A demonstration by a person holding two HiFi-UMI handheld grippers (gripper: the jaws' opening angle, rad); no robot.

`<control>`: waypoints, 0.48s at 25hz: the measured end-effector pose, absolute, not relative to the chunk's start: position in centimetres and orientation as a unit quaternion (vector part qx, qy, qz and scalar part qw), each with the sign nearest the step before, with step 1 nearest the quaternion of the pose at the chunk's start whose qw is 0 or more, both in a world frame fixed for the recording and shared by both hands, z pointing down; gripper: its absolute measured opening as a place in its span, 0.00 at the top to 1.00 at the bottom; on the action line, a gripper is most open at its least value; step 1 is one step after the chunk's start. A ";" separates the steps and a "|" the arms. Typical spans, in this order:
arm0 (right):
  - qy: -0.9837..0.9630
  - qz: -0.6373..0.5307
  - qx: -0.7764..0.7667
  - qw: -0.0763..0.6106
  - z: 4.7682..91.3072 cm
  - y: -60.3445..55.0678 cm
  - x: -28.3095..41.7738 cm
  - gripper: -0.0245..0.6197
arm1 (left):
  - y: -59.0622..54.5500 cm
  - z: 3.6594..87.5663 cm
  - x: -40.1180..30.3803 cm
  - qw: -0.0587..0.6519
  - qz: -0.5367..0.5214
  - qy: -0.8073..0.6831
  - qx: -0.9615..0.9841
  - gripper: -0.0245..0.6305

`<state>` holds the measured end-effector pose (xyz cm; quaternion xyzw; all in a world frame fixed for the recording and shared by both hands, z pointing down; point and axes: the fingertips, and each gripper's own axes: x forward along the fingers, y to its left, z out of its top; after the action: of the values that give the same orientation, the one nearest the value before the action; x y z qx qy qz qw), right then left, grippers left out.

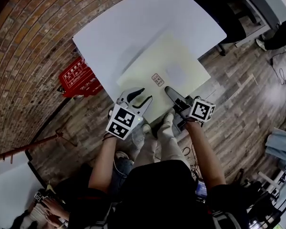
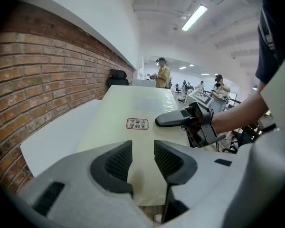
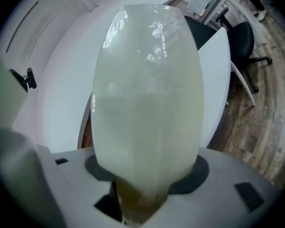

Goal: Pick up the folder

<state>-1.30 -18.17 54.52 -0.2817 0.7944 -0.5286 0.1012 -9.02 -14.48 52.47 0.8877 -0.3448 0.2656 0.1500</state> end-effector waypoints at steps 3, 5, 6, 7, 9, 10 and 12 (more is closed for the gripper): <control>0.819 -0.489 -0.291 0.073 52.6 -18.1 -1.5 0.54 | -14.3 50.8 -9.5 0.151 0.245 -0.364 0.886 0.79; 0.835 -0.461 -0.297 0.054 51.5 -18.2 -1.8 0.54 | -14.5 49.7 -10.1 0.145 0.233 -0.378 0.884 0.83; 0.841 -0.449 -0.298 0.047 50.9 -18.2 -2.0 0.54 | -14.4 49.1 -10.4 0.144 0.229 -0.383 0.883 0.85; 0.846 -0.439 -0.300 0.041 50.3 -18.1 -2.3 0.54 | -14.3 48.7 -10.7 0.145 0.226 -0.387 0.882 0.86; 0.854 -0.424 -0.300 0.036 49.1 -17.9 -2.7 0.54 | -13.9 47.9 -11.3 0.146 0.216 -0.394 0.881 0.88; 0.857 -0.418 -0.300 0.036 48.5 -17.7 -2.9 0.54 | -13.7 47.5 -11.6 0.147 0.211 -0.397 0.881 0.90; 0.861 -0.408 -0.301 0.040 47.2 -17.6 -3.0 0.54 | -13.4 46.7 -12.1 0.149 0.202 -0.403 0.880 0.91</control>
<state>-3.04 -17.58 47.22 -0.3014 0.8609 -0.4080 0.0398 -12.05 -13.36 46.69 0.8803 -0.4027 0.2017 0.1489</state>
